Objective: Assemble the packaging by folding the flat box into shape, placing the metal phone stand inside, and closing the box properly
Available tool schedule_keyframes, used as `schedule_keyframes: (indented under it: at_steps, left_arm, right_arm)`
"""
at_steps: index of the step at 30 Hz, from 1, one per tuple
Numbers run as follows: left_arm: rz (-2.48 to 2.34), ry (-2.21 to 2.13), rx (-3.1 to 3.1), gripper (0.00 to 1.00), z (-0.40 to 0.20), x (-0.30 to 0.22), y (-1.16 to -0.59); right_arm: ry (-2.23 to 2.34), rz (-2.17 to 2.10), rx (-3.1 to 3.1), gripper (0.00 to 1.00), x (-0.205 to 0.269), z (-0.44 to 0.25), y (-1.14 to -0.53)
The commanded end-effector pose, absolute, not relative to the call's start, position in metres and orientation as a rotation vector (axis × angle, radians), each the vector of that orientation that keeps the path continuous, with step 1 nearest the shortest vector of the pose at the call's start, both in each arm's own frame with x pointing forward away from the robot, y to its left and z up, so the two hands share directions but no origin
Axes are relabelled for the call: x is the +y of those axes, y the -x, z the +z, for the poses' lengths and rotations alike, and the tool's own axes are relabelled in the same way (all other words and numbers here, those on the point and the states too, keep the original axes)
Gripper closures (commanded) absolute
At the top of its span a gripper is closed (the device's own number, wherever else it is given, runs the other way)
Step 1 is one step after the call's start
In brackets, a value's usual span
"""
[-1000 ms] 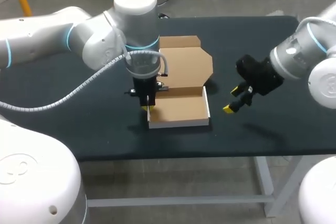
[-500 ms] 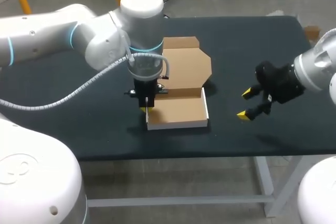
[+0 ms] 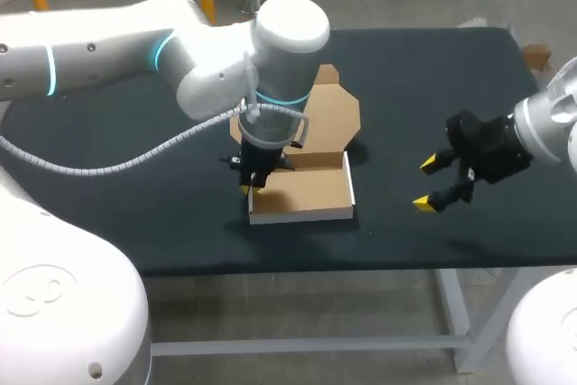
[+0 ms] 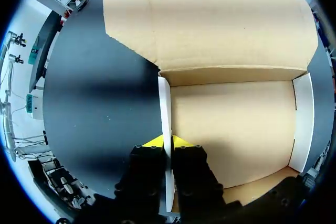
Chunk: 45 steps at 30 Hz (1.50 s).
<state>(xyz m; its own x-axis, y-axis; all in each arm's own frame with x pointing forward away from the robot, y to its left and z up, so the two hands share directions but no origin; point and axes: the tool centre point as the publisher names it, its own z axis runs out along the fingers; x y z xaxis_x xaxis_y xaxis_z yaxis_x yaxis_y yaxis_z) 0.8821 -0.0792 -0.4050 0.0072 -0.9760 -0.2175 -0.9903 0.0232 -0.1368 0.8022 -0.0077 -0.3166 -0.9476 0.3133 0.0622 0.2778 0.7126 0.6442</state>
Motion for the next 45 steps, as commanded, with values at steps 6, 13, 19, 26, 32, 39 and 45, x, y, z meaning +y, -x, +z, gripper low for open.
schedule_keyframes:
  at_steps: [6,13,19,26,32,39,45]
  left_arm:
    - [0.123,2.008,2.034,1.0,-0.41,-0.081,-0.883]
    - [-0.007,2.079,2.096,1.0,-0.408,-0.079,-0.881]
    - [-0.055,2.118,2.113,1.0,-0.407,-0.079,-0.881]
    - [-0.125,2.145,2.174,0.98,-0.403,-0.08,-0.878]
    - [-0.157,2.135,2.192,0.99,-0.399,-0.083,-0.878]
    - [-0.176,2.148,2.195,0.93,-0.4,-0.083,-0.878]
    - [-0.164,2.15,2.177,0.78,-0.402,-0.085,-0.878]
  right_arm:
    - [-0.484,1.073,2.855,0.0,-0.01,-0.316,-0.798]
    - [-0.483,1.077,2.86,0.0,-0.01,-0.316,-0.798]
    - [-0.484,1.077,2.862,0.0,-0.01,-0.316,-0.798]
    - [-0.487,1.08,2.864,0.0,-0.011,-0.317,-0.798]
    - [-0.489,1.085,2.864,0.0,-0.012,-0.317,-0.799]
    - [-0.496,1.089,2.863,0.0,-0.012,-0.317,-0.799]
    - [-0.493,1.092,2.866,0.0,-0.011,-0.318,-0.8]
